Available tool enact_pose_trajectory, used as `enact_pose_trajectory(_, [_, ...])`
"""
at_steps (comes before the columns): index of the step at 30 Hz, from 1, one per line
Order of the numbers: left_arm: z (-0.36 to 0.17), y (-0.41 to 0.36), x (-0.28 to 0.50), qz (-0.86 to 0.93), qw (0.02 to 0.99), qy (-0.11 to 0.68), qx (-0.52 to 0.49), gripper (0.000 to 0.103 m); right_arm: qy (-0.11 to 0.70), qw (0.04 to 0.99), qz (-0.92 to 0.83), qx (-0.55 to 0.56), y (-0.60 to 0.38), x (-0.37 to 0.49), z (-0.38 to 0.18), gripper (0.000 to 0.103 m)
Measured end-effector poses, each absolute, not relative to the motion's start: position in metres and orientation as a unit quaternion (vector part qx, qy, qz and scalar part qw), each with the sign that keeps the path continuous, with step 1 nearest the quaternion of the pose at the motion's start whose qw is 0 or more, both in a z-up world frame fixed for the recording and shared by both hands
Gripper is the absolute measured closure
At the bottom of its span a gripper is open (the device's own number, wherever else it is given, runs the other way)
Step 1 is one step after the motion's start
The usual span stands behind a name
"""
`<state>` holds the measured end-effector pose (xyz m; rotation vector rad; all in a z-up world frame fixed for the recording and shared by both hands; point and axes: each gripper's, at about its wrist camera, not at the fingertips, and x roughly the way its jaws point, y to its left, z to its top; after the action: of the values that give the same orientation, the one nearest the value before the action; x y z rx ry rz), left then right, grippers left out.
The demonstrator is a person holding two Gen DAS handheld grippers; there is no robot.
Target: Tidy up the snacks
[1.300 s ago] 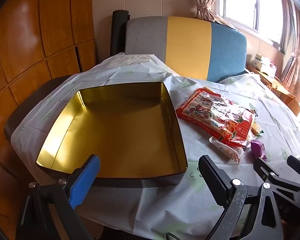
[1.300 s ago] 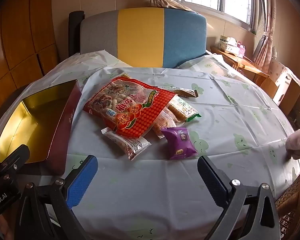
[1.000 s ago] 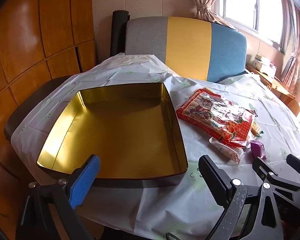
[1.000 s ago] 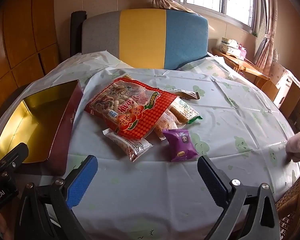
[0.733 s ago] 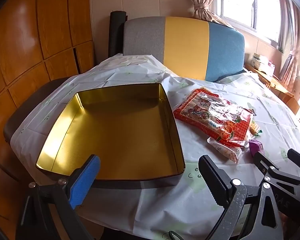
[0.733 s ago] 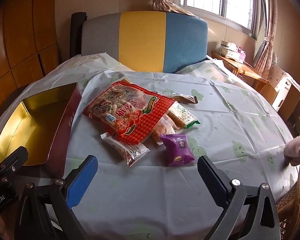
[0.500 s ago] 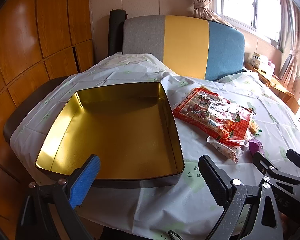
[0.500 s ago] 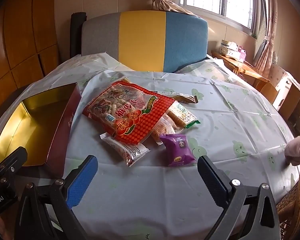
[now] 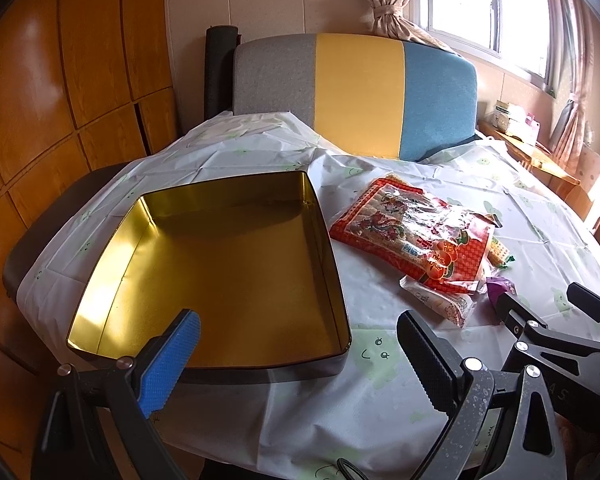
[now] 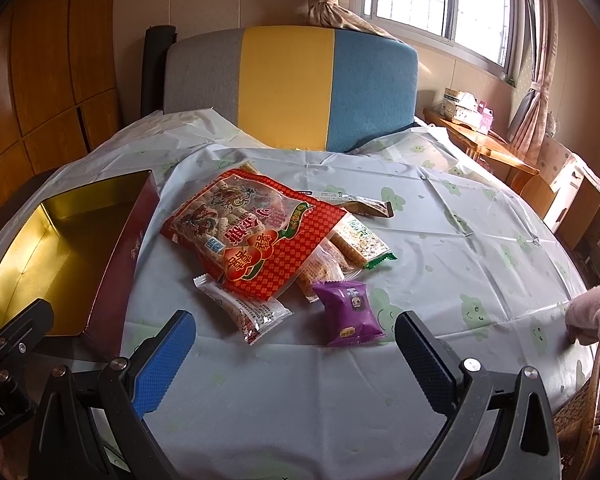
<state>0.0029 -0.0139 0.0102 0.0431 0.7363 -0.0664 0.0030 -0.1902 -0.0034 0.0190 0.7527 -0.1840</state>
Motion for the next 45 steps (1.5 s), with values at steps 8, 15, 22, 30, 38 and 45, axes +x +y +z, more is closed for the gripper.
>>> enact_pose_trajectory(8, [0.015, -0.020, 0.004, -0.043, 0.933, 0.357, 0.026, 0.004, 0.366, 0.926, -0.091, 0.005, -0.196, 0.007, -0.001, 0.001])
enact_pose_trajectory(15, [0.016, -0.026, 0.007, -0.052, 0.932, 0.357, 0.031, 0.004, 0.363, 0.927, -0.098, -0.001, -0.207, 0.012, 0.005, 0.001])
enact_pose_trajectory(22, [0.018, -0.033, 0.012, -0.060, 0.930, 0.360, 0.035, 0.004, 0.359, 0.927, -0.105, -0.004, -0.226, 0.018, 0.012, 0.001])
enact_pose_trajectory(30, [0.021, -0.048, 0.023, -0.083, 0.925, 0.370, 0.036, 0.004, 0.349, 0.931, -0.107, -0.019, -0.251, 0.028, 0.031, 0.001])
enact_pose_trajectory(38, [0.021, -0.069, 0.047, -0.107, 0.914, 0.391, 0.024, 0.004, 0.339, 0.931, -0.132, -0.006, -0.298, 0.049, 0.050, 0.001])
enact_pose_trajectory(45, [0.010, -0.099, 0.089, -0.122, 0.887, 0.444, -0.009, 0.004, 0.335, 0.930, -0.149, -0.017, -0.339, 0.077, 0.043, 0.001])
